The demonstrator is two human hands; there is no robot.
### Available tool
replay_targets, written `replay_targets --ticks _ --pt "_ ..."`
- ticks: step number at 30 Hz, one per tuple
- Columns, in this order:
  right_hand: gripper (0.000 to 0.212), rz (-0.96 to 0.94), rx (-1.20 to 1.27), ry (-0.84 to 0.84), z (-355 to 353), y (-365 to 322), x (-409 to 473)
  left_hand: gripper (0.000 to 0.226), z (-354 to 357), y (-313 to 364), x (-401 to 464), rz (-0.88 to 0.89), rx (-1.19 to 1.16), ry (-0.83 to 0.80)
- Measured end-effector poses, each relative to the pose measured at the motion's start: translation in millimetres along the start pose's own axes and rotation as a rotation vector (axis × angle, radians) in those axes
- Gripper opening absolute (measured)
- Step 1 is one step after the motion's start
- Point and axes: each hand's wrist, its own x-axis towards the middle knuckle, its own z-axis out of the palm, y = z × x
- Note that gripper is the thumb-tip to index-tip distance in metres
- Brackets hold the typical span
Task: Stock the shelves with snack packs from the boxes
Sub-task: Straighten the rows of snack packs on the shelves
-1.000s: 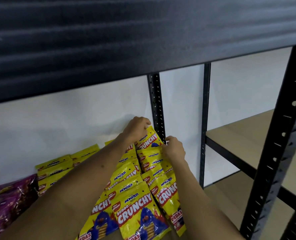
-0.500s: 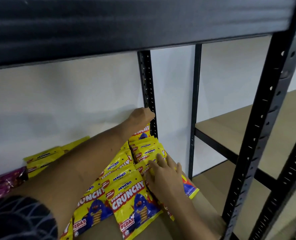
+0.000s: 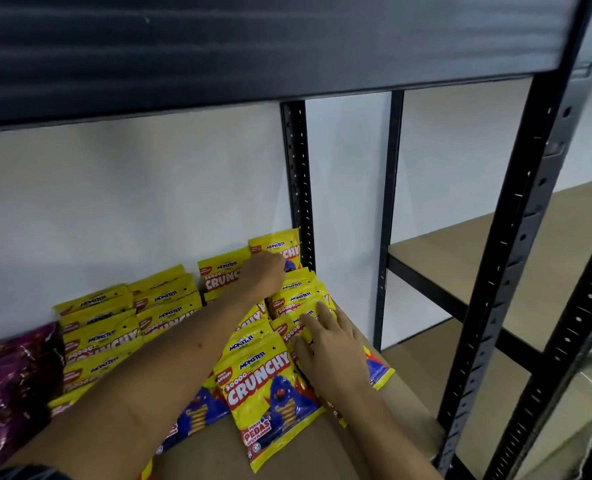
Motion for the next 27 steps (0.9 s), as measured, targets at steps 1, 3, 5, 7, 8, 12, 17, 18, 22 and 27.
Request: replay_targets --ticks 1,3,5,7,8,12,17,18,22,27 --pt "0.064 -0.001 0.000 -0.002 1 0 -1 0.014 5 2 -4 -0.003 0.013 -0.024" --pt "0.058 -0.001 -0.007 -0.014 1 -1 -3 0.009 10 5 -9 -0.011 0.055 -0.024" --pt "0.054 -0.007 -0.014 -0.022 2 -1 -4 0.009 12 6 -10 -0.016 0.051 -0.004" --pt "0.054 -0.012 -0.020 -0.025 4 -2 -5 0.011 16 4 -10 -0.016 0.014 -0.006" --pt "0.055 -0.015 -0.019 -0.026 5 -3 -6 0.016 18 3 -9 -0.015 -0.014 -0.021" --pt "0.051 -0.022 -0.001 -0.031 5 -6 -4 0.024 16 -5 0 -0.065 -0.167 -0.117" --pt "0.048 -0.031 0.027 0.013 1 1 -2 0.012 7 -2 14 -0.104 -0.269 -0.198" --pt "0.048 -0.028 0.023 0.015 0 4 -2 0.010 6 1 15 -0.099 -0.263 -0.194" --pt "0.054 -0.019 0.014 0.031 1 9 -1 0.011 1 13 9 -0.038 -0.169 -0.119" --pt "0.056 -0.025 -0.003 0.051 0 10 3 0.018 -19 19 6 0.038 0.058 0.054"
